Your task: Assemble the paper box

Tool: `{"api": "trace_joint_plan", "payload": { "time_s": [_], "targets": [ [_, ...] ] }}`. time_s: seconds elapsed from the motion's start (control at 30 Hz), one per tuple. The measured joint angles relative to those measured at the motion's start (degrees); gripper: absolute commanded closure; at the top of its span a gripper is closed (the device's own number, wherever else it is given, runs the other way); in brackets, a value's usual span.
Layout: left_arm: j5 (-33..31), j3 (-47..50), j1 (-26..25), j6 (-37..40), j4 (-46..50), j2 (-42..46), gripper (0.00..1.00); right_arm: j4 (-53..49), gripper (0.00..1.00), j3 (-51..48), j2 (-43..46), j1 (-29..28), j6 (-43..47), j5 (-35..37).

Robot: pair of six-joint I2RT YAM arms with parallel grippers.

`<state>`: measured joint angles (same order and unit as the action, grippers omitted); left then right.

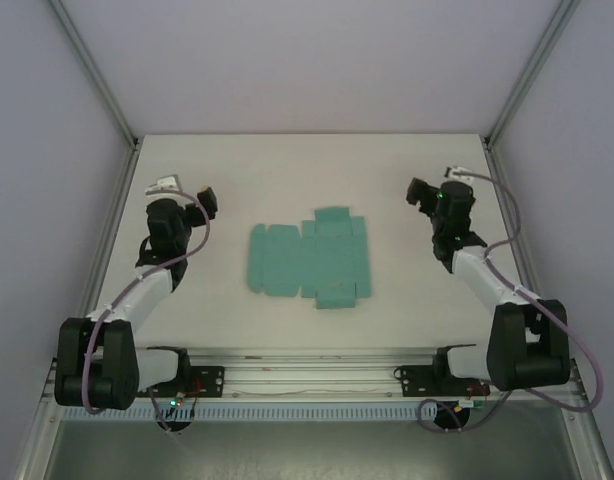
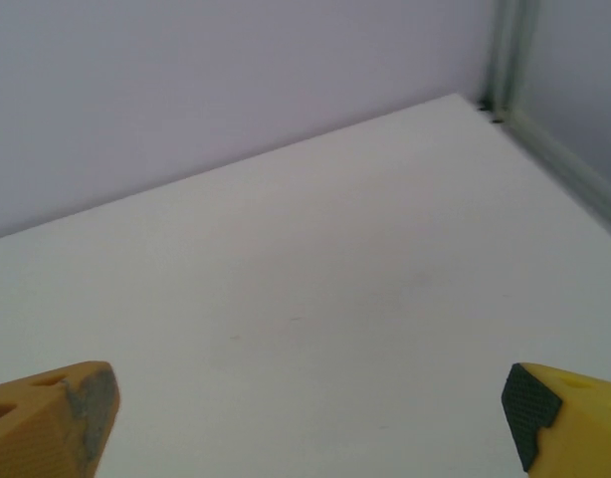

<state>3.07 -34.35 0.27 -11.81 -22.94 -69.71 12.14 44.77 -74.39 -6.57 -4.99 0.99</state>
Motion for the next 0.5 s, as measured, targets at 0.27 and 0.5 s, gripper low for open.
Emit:
{"api": "trace_joint_plan", "payload": {
  "time_s": [0.27, 0.5],
  "targets": [
    [13.8, -5.0, -5.9, -7.1, 14.6, -2.8, 0.00, -20.7, 0.36, 11.7, -6.2, -15.2, -6.8, -7.1],
    [21.1, -4.7, -7.0, -10.3, 18.4, -8.0, 0.00, -25.0, 0.49, 10.3, -16.8, -20.7, -12.5, -14.6]
  ]
}}
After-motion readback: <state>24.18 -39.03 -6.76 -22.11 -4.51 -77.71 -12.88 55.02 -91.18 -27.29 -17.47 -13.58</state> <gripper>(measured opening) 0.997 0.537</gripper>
